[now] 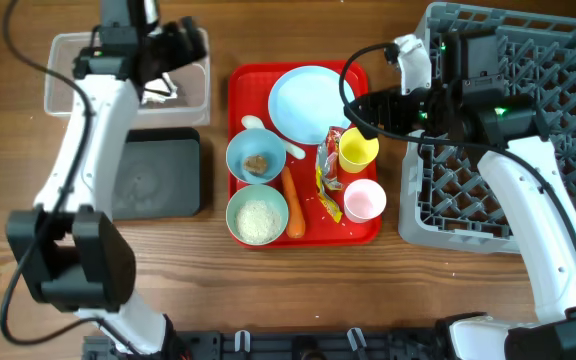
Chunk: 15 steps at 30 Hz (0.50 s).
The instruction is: Sort waste into correct bins and load items into the dishwasher rack
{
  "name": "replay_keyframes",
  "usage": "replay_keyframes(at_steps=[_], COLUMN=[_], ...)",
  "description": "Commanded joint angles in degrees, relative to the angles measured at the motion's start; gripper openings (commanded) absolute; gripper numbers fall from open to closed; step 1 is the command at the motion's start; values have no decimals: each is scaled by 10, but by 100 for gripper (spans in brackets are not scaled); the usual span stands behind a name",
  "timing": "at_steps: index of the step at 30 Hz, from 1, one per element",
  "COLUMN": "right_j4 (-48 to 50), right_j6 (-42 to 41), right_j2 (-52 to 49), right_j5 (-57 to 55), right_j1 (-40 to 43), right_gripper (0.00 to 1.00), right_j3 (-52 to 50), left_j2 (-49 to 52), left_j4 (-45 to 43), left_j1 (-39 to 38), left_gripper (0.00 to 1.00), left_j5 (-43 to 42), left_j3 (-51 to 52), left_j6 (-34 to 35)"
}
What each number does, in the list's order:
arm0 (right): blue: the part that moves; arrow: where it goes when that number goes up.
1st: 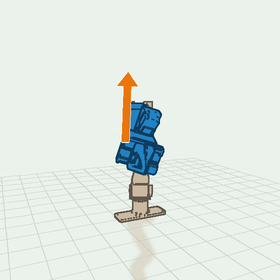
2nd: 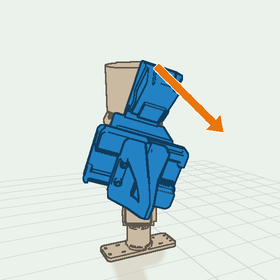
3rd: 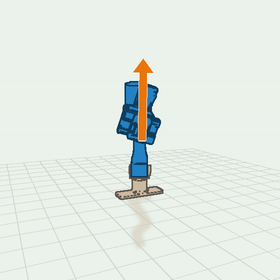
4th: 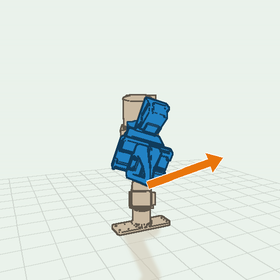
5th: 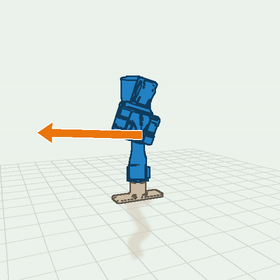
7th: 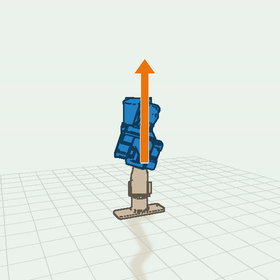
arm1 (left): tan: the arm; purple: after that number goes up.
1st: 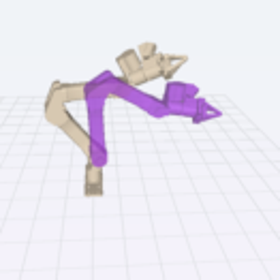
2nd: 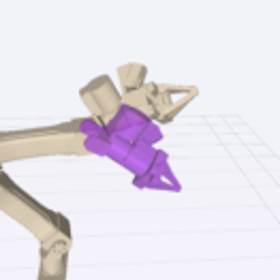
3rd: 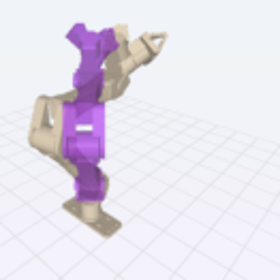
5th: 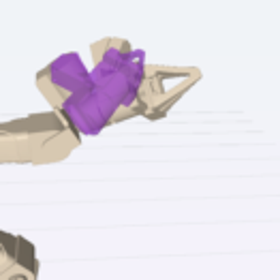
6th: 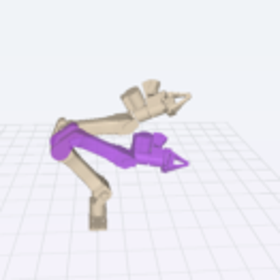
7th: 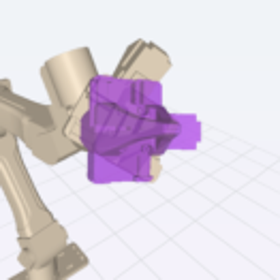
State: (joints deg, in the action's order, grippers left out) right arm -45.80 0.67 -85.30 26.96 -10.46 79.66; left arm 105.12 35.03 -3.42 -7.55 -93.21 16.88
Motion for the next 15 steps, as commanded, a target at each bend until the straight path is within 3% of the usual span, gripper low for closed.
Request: replay_keyframes(at_steps=[1, 5, 9, 15], right_j4=[7, -3, -22, -30], right_j6=[-10, -8, -8, -8], right_j2=[-6, -6, -6, -6], right_j5=[-2, -31, -52, -63], right_j1=[0, 0, 0, 0], right_gripper=[95, 96, 96, 94], right_j3=[7, 7, 7, 6], left_j2=[-16, 27, 75, 155], left_j4=[73, 127, 135, 156], left_j1=[-111, -227, -285, -344], left_gripper=[98, 92, 77, 75], left_j5=[-68, -41, -33, -3], left_j3=[-2, 7, 14, 14], left_j6=[-121, -165, -158, -156])
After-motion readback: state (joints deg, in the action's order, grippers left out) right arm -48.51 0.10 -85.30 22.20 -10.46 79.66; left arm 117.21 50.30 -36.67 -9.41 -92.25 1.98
